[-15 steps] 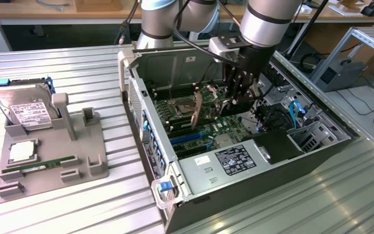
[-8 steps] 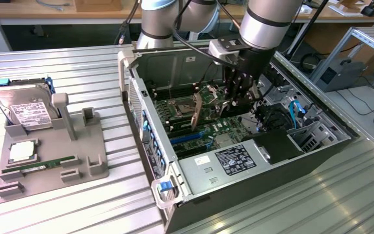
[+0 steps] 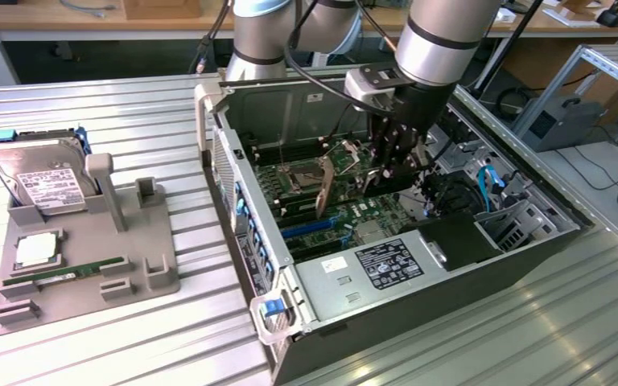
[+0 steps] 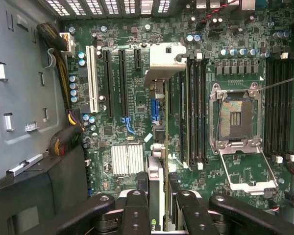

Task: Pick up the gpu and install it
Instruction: 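Insert the gpu into the slot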

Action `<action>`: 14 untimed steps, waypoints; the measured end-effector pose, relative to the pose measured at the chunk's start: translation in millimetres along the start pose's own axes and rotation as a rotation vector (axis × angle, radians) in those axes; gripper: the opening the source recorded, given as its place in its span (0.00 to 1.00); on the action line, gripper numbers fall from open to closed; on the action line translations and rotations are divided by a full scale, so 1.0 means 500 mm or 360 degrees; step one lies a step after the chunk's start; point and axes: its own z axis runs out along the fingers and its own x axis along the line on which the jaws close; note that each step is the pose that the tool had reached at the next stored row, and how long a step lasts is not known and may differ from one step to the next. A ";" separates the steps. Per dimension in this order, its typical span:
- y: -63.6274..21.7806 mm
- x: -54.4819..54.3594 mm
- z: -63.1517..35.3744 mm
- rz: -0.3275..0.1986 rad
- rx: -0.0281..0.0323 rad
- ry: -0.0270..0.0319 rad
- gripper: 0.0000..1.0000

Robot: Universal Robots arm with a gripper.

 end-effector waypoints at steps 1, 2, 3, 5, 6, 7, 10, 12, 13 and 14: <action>0.000 0.001 0.001 0.0000 0.00000 0.00000 0.27; 0.000 0.001 0.002 0.0000 0.00000 -0.00001 0.27; 0.000 0.002 0.003 0.0000 0.00000 -0.00001 0.27; 0.000 0.002 0.005 0.0000 0.00000 -0.00002 0.27; 0.000 0.003 0.005 0.0000 0.00000 -0.00001 0.27; 0.000 0.003 0.006 0.0000 0.00000 -0.00001 0.27; 0.000 0.004 0.009 0.0000 0.00000 0.00000 0.27; 0.000 0.006 0.012 0.0000 0.00000 -0.00002 0.27; 0.000 0.006 0.013 0.0000 0.00000 -0.00001 0.27; 0.001 0.007 0.015 0.0000 -0.00001 -0.00001 0.27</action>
